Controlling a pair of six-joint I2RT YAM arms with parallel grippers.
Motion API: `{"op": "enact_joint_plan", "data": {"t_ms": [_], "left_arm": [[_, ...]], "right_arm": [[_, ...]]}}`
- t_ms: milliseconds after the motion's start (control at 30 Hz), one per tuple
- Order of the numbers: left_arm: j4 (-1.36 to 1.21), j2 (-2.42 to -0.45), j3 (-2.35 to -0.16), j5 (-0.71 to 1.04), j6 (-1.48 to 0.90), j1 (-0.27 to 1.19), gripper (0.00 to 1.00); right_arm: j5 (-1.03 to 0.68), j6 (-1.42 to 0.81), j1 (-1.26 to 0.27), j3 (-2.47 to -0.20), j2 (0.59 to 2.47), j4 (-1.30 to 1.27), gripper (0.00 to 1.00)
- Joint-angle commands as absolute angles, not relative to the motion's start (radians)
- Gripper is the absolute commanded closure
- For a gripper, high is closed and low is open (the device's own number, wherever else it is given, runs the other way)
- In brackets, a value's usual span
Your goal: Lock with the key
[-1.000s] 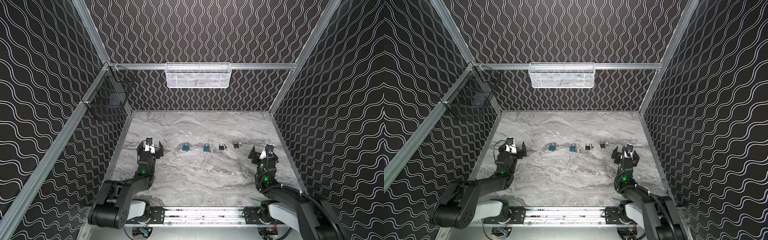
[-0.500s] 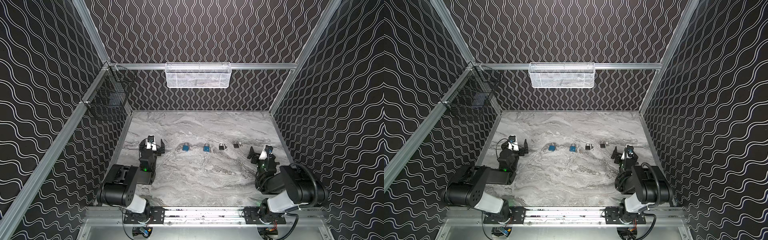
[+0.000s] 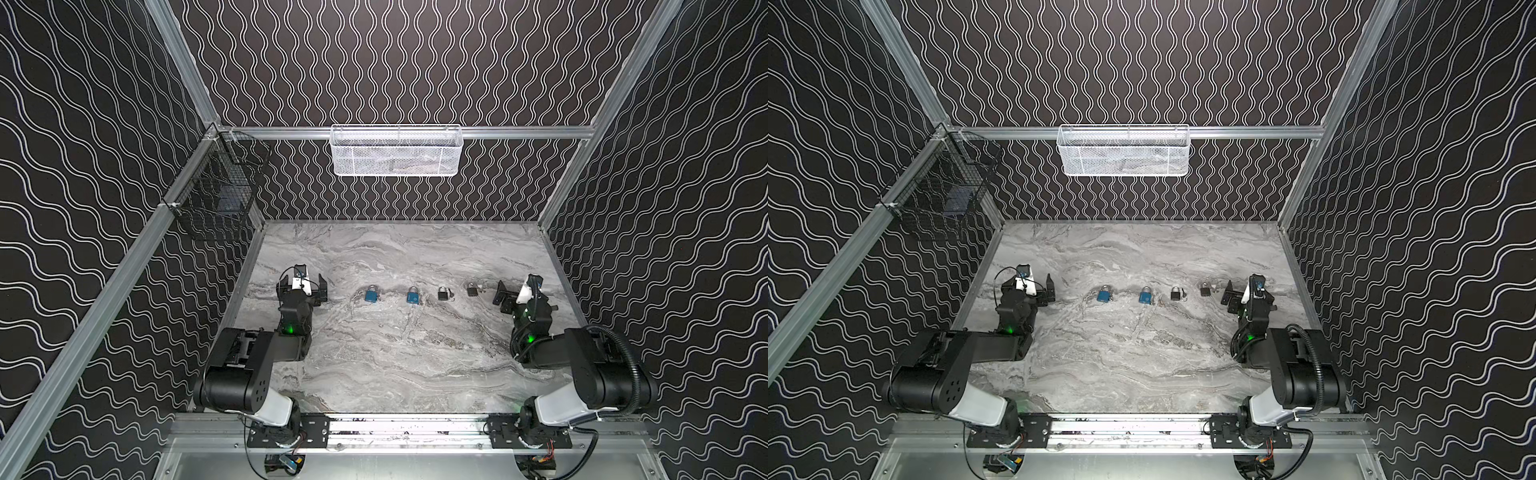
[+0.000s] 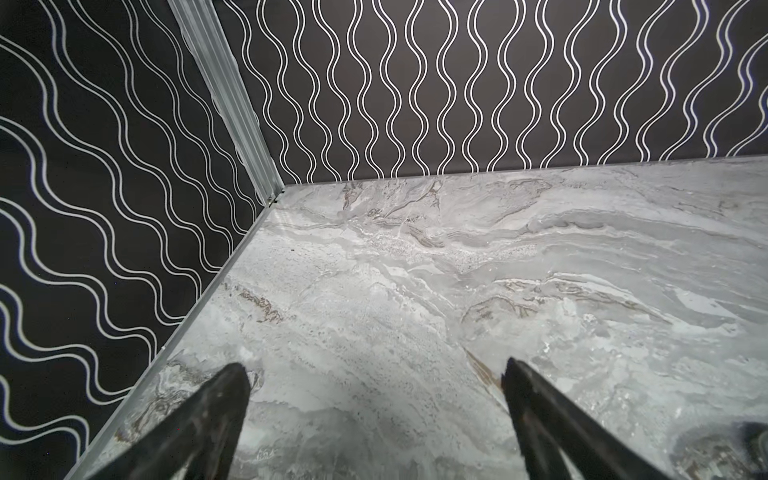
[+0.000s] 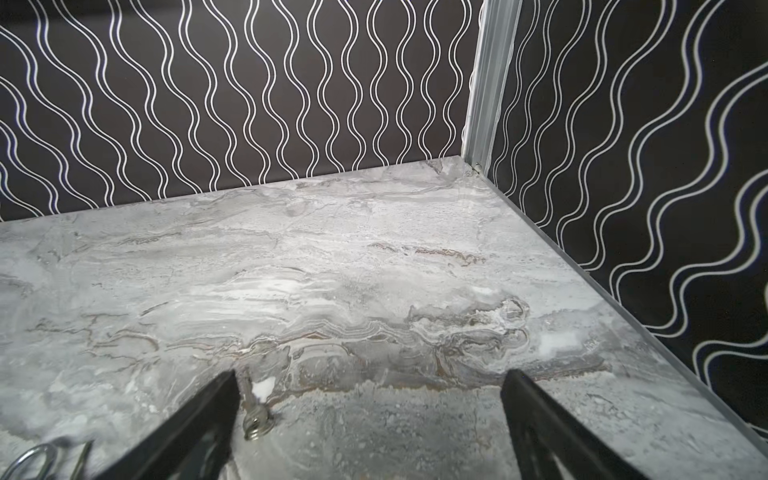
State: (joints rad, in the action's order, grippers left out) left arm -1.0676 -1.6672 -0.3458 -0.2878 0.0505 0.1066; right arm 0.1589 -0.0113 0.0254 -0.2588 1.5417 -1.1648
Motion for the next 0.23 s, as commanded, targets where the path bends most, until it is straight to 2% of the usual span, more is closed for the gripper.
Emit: {"op": "enact_joint_plan", "data": {"t_ms": [0, 200], "left_arm": [[-1.072, -1.666, -0.352, -0.305, 0.037, 0.104, 0.01], [-1.074, -1.664, -0.352, -0.307, 0.038, 0.104, 0.01]], "right_arm": [[0.144, -0.017, 0.025, -0.273, 1.542, -1.155, 0.0], [0.142, -0.012, 0.025, -0.27, 1.542, -1.171, 0.0]]}}
